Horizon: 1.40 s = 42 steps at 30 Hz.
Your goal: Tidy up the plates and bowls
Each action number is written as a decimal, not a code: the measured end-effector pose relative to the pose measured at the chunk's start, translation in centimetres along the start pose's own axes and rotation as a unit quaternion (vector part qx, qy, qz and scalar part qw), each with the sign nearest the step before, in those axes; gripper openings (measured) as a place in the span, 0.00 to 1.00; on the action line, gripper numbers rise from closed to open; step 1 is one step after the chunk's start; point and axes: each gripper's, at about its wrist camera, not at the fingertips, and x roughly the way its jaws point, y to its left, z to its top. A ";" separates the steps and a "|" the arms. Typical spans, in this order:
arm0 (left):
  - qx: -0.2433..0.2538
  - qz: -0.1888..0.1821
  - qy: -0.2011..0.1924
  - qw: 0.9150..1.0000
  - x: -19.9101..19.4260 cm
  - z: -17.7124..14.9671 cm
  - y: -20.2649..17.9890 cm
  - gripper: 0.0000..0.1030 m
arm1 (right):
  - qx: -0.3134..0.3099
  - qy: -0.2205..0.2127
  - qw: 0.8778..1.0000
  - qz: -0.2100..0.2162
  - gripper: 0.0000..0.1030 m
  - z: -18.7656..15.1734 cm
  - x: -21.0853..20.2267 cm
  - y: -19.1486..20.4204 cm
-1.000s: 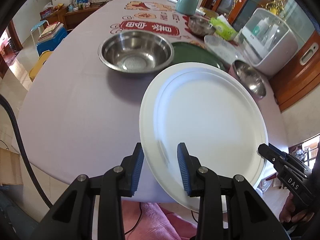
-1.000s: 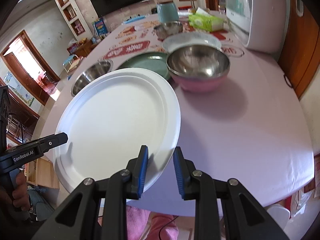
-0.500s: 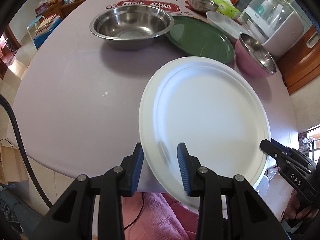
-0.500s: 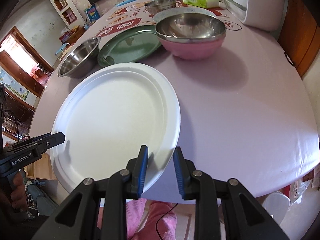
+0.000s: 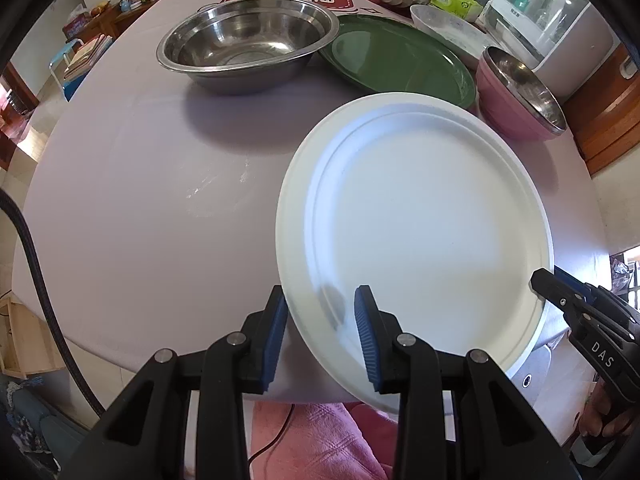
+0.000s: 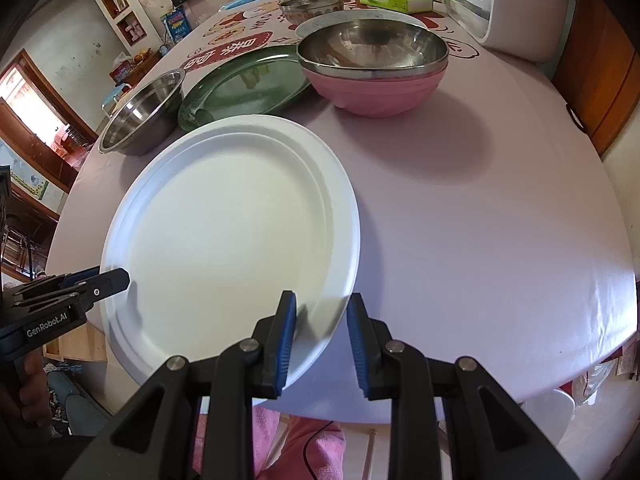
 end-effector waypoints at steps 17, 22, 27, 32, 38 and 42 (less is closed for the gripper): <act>-0.001 0.014 0.009 1.000 1.0 1.1 -1.4 0.36 | -0.013 0.008 1.000 0.003 0.27 0.7 0.5 -0.3; -0.001 0.025 0.013 1.000 1.0 1.5 -1.6 0.43 | -0.014 0.009 1.000 0.011 0.36 0.7 0.5 -0.3; 0.007 0.039 0.010 0.999 0.5 2.0 -2.1 0.47 | -0.012 0.004 1.000 0.014 0.44 0.8 0.2 0.0; 0.017 0.033 -0.006 0.999 -0.5 2.8 -2.5 0.52 | -0.005 -0.002 1.000 0.006 0.55 1.2 -0.1 0.2; 0.024 0.023 -0.019 0.999 -1.8 3.3 -1.6 0.59 | 0.012 -0.020 1.000 -0.010 0.63 1.6 -1.0 0.3; 0.023 0.009 -0.024 0.999 -2.1 3.0 -0.3 0.62 | 0.028 -0.034 0.999 -0.025 0.64 1.5 -1.5 0.6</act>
